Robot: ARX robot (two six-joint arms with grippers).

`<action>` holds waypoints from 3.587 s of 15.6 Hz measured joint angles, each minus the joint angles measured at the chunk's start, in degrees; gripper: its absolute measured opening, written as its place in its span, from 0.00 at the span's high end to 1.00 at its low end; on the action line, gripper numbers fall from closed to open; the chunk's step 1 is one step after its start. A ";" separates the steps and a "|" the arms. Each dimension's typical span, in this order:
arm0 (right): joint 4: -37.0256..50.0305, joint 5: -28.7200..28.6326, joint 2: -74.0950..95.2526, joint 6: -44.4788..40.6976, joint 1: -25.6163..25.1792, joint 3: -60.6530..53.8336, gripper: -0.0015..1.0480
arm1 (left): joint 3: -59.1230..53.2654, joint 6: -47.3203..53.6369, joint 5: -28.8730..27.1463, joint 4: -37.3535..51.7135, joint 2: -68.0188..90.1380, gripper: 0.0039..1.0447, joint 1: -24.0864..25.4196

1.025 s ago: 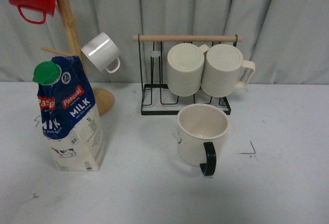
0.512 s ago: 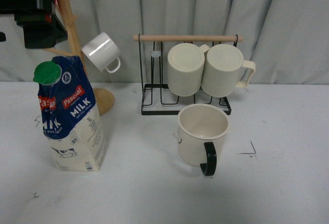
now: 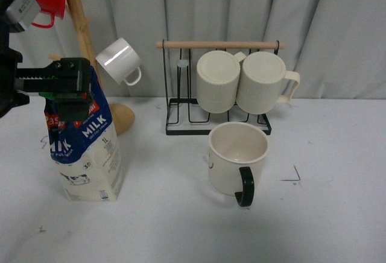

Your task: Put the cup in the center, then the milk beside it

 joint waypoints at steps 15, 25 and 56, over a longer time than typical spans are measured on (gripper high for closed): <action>0.00 0.00 0.00 0.00 0.00 0.00 0.06 | -0.09 -0.24 -3.45 0.70 2.80 0.96 -3.06; 0.00 0.00 0.00 0.00 0.00 0.00 0.06 | 9.27 -0.50 -7.28 -2.38 7.45 0.96 -13.84; -0.02 0.00 0.00 0.00 0.00 0.00 0.06 | 6.01 -12.50 -6.16 -4.24 -3.17 0.06 -18.64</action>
